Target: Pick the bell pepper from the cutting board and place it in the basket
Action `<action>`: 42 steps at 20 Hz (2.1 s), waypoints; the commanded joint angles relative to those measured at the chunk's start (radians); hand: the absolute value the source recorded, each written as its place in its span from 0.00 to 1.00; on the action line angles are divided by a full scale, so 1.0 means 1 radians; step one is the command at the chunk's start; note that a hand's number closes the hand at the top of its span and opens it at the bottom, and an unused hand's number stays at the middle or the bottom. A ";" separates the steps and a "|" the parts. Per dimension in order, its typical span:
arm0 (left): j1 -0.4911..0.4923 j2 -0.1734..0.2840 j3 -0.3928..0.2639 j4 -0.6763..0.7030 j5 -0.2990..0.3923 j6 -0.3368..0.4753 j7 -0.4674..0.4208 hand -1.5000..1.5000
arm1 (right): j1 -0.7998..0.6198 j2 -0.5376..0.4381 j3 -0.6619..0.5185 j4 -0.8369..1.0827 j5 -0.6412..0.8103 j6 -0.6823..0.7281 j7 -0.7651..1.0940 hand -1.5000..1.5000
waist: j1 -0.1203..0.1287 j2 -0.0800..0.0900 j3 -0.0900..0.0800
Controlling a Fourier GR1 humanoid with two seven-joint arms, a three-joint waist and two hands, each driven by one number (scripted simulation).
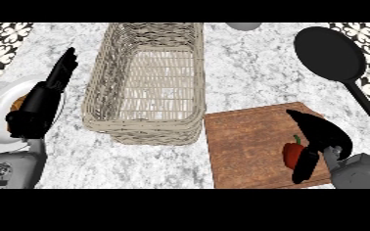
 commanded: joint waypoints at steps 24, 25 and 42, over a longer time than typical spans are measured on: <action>-0.098 -0.064 0.092 0.112 -0.075 -0.076 -0.025 0.50 | 0.103 0.219 -0.227 0.231 0.298 0.060 -0.229 1.00 | -0.002 0.002 0.000; -0.003 -0.056 0.094 0.024 -0.066 -0.096 -0.041 0.50 | 0.119 0.227 -0.235 0.203 0.312 0.036 -0.244 1.00 | 0.002 0.001 0.000; -0.006 -0.075 0.081 0.034 -0.087 -0.104 -0.067 0.50 | -0.117 0.182 -0.165 0.400 0.599 -0.175 -0.563 1.00 | 0.035 0.010 0.002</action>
